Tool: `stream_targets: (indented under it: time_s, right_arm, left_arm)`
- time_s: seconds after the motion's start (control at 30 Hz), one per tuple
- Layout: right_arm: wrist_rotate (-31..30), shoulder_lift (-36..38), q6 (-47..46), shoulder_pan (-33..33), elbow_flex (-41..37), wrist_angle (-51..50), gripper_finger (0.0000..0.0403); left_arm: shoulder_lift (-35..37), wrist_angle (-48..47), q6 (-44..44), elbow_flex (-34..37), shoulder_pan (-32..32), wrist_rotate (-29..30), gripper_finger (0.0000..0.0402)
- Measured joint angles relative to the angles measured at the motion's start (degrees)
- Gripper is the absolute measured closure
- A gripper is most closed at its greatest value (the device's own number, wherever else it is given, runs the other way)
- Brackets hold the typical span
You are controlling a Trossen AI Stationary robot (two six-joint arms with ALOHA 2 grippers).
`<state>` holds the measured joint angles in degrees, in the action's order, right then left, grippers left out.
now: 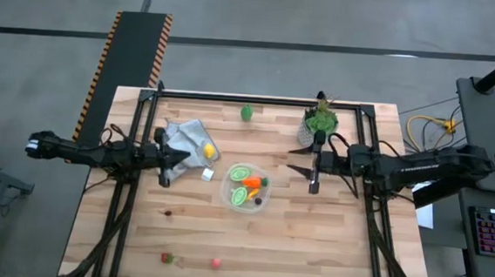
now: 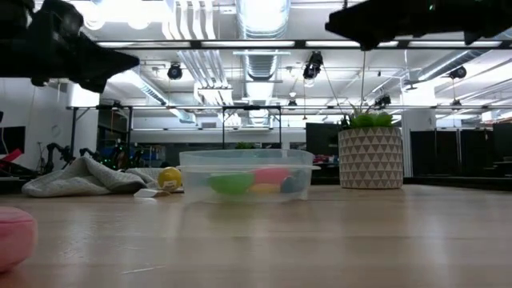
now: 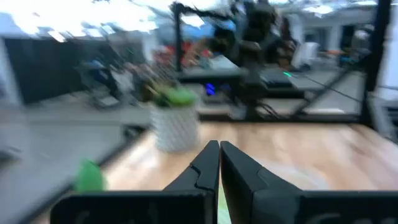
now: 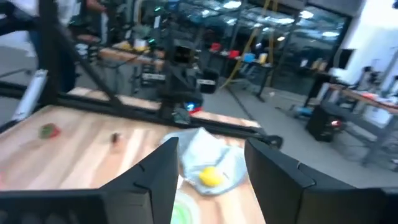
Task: Pick and placing Produce into tupperware
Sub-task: Put the yellow lemon into the transparent bin
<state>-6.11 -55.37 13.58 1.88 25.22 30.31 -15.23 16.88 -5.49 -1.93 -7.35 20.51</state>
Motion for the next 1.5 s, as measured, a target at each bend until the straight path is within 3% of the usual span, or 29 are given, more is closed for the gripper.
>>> stream_targets:
  time_s: [0.17,0.43,0.57,0.77,0.93,1.03,1.2,1.4,1.5]
  right_arm:
    - [0.0,-1.5,1.5,-4.6,-1.2,2.1,0.0203]
    - [0.1,-2.1,1.2,-8.6,-0.6,2.1,0.0191]
    - [0.1,-2.1,1.4,-8.9,-0.6,2.0,0.0191]
    - [0.1,-2.1,2.0,-9.5,-0.7,1.6,0.0191]
    - [0.1,-2.1,2.1,-10.1,-0.7,1.6,0.0191]
    - [0.1,-2.2,2.0,-10.2,-0.7,1.5,0.0191]
    - [0.1,-2.2,1.7,-10.2,-0.7,1.5,0.0191]
    - [0.1,-2.2,0.3,-10.2,-0.8,1.5,0.0192]
    - [0.1,-2.2,-0.1,-10.2,-0.8,1.5,0.0192]
  left_arm:
    - [-1.8,8.0,-4.1,0.0,0.0,1.5,0.0360]
    - [-6.8,11.1,-4.6,-2.5,0.3,11.1,0.0223]
    - [-10.4,14.6,-7.8,-3.6,0.3,12.6,0.0166]
    - [-14.8,15.6,-8.4,-9.0,0.3,14.4,0.0146]
    - [-20.6,14.0,-2.2,-16.7,0.7,19.2,0.0146]
    - [-24.3,6.6,-5.0,-22.7,0.7,18.6,0.0146]
    - [-31.6,-20.8,-8.4,-35.9,1.0,18.1,0.0146]
    - [-40.9,-53.7,15.0,-55.1,4.5,19.0,0.0146]
    - [-45.2,-61.8,22.4,-62.7,7.2,18.9,0.0146]
